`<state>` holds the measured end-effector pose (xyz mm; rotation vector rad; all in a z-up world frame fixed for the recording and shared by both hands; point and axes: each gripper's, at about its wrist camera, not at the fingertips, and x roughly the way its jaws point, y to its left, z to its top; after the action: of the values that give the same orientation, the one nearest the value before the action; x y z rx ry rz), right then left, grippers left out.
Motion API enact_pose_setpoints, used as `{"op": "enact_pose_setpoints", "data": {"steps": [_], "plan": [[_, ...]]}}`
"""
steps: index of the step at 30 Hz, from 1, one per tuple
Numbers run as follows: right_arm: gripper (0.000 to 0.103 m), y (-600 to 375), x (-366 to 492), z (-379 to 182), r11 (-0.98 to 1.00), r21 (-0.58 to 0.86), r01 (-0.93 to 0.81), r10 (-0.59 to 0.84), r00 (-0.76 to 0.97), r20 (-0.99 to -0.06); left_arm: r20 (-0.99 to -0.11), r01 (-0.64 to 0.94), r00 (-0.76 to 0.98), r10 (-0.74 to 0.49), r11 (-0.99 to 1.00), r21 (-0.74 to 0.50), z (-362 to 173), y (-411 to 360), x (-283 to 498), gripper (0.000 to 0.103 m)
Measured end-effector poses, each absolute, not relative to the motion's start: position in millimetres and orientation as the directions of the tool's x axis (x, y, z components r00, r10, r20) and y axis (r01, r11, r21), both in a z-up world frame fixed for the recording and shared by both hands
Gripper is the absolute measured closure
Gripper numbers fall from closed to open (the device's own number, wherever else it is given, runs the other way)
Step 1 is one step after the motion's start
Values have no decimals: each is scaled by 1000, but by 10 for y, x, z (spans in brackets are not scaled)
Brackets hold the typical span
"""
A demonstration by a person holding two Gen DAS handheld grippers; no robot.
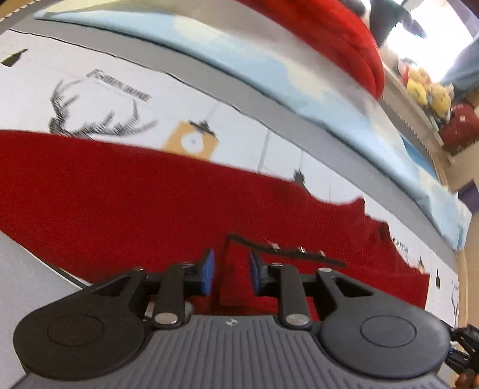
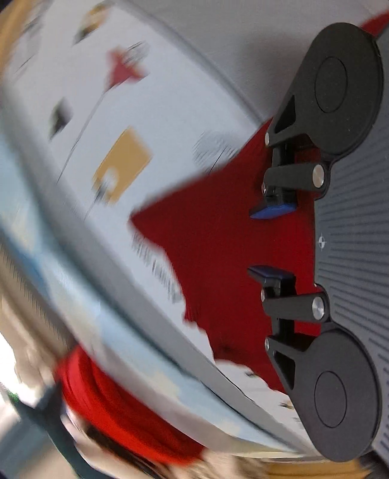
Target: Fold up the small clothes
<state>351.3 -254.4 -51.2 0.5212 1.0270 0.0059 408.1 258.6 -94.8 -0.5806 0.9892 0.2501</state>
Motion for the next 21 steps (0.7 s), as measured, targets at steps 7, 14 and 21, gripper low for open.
{"op": "enact_pose_setpoints", "data": {"steps": [7, 14, 21], "plan": [[60, -2154, 3430, -179, 952, 306, -10, 257, 567, -782, -861, -642, 499, 100, 709, -290, -914, 3345, 3887, 74], [59, -2068, 3400, -181, 962, 266, -61, 256, 540, -802, -886, -820, 426, 186, 492, -291, -944, 4237, 3425, 70], [59, -2023, 3365, -195, 962, 260, -79, 261, 533, -805, -910, -888, 378, 171, 345, -304, -1133, 4769, 3048, 68]]}}
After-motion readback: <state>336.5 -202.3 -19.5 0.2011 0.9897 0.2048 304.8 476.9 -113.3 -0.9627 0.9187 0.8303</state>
